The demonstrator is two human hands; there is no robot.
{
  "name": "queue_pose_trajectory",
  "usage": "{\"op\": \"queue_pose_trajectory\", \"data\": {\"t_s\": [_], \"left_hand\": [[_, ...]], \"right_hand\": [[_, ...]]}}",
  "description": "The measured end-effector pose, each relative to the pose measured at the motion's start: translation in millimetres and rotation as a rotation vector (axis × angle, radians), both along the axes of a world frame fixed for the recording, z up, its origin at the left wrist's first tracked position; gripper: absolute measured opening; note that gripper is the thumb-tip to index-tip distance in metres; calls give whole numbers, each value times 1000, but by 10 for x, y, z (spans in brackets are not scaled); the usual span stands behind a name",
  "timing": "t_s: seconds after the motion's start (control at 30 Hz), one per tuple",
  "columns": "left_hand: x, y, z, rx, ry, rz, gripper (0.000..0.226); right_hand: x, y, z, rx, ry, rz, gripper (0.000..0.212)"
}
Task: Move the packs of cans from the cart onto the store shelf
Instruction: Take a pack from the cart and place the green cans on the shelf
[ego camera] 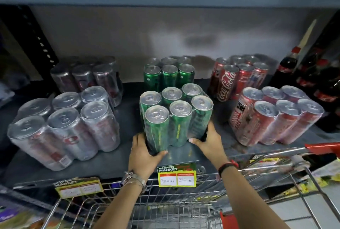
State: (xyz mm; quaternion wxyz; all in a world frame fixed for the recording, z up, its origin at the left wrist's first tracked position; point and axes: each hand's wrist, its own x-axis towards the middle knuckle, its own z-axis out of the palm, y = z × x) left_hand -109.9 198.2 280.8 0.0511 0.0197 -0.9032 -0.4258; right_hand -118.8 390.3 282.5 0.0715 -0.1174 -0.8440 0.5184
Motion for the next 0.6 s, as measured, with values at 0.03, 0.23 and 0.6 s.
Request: {"op": "queue_pose_trajectory", "data": {"t_s": [0.03, 0.23, 0.6], "left_hand": [[5, -8, -7, 8, 8, 2, 70], [59, -90, -27, 71, 50, -58, 64], [48, -89, -50, 16, 46, -66, 65]], "right_hand": [[32, 6, -18, 6, -2, -15, 69], [283, 67, -66, 51, -38, -10, 74], [276, 30, -67, 161, -34, -11, 66]]}}
